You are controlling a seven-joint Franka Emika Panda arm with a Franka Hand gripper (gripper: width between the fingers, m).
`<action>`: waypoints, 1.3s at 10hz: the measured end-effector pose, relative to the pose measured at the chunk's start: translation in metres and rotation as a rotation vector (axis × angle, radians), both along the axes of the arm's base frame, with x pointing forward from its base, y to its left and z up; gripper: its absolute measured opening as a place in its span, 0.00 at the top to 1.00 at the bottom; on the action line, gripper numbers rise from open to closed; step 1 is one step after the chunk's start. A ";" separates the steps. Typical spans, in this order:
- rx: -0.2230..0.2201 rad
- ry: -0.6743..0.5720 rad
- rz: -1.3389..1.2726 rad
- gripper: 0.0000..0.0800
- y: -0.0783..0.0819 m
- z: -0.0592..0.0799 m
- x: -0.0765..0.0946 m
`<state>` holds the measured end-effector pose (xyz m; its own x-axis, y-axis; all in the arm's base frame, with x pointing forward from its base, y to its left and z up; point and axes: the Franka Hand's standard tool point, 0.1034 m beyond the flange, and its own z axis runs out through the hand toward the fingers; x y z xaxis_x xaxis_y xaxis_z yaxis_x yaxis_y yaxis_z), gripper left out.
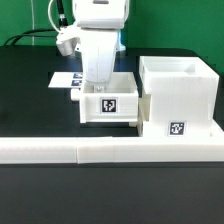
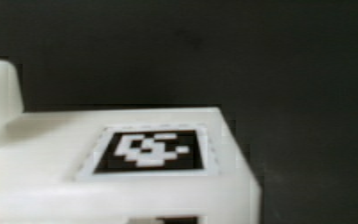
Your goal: Assemble drawer
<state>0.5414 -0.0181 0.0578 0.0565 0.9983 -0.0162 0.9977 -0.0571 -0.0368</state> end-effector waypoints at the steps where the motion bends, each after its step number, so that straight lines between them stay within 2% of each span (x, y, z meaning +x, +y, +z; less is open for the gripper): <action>1: 0.000 0.000 0.000 0.95 0.000 0.000 0.000; 5: 0.004 -0.026 -0.004 0.95 0.002 -0.004 -0.003; 8: 0.001 -0.033 0.000 0.95 0.016 -0.001 0.002; 13: -0.003 -0.016 -0.014 0.95 0.020 0.000 0.003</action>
Offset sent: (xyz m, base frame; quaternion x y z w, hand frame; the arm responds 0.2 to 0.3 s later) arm 0.0000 0.0000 0.0000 0.0000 0.0000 0.0000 1.0000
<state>0.5443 0.0017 0.0575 0.0710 0.9973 -0.0181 0.9972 -0.0714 -0.0211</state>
